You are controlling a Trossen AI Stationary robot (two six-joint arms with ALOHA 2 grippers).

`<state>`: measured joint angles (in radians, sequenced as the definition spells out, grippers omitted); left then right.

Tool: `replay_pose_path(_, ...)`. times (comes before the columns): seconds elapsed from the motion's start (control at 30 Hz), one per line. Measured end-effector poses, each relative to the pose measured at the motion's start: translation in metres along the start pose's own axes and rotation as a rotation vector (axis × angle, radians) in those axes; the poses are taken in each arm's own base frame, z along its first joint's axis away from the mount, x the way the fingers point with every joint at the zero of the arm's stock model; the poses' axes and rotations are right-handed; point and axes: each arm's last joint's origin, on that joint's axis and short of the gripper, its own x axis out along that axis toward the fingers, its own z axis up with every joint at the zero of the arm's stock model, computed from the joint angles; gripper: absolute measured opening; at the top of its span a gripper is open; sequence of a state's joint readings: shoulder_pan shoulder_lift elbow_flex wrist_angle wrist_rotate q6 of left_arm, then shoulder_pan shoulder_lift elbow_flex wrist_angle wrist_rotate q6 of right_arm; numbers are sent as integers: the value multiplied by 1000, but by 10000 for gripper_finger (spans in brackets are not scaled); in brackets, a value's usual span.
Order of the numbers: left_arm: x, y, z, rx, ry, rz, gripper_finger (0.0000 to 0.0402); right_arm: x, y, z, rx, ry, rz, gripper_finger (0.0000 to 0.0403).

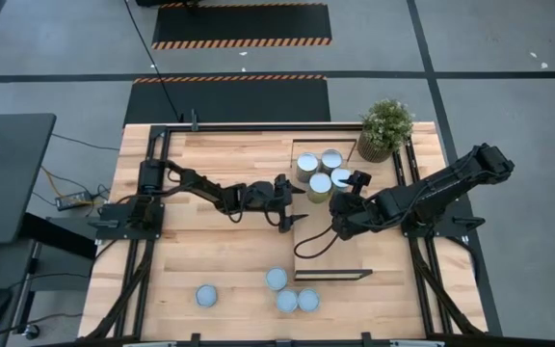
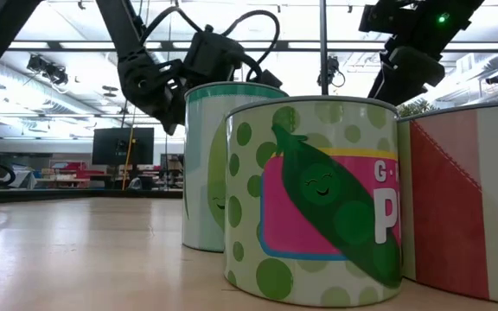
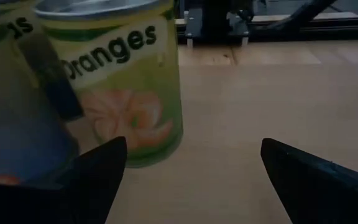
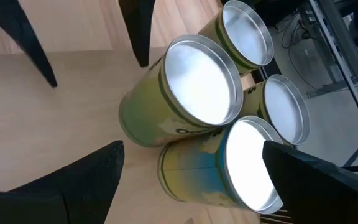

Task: Pick and place cans onto a shelf
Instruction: Adjust the canned oranges and carrots on the shelf

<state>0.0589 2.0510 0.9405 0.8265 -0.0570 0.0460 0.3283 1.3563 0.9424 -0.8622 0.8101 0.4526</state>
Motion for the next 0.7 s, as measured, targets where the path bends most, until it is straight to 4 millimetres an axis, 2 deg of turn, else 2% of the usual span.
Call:
replay_pose_path(0.33, -11, 2, 12, 26, 87, 33, 377, -18, -22, -1, 68, 121, -35, 391)
replay_pose_path(0.7, -12, 4, 9, 57, 128, 77, 377, 3, -40, -30, 161, 366, -164, 391)
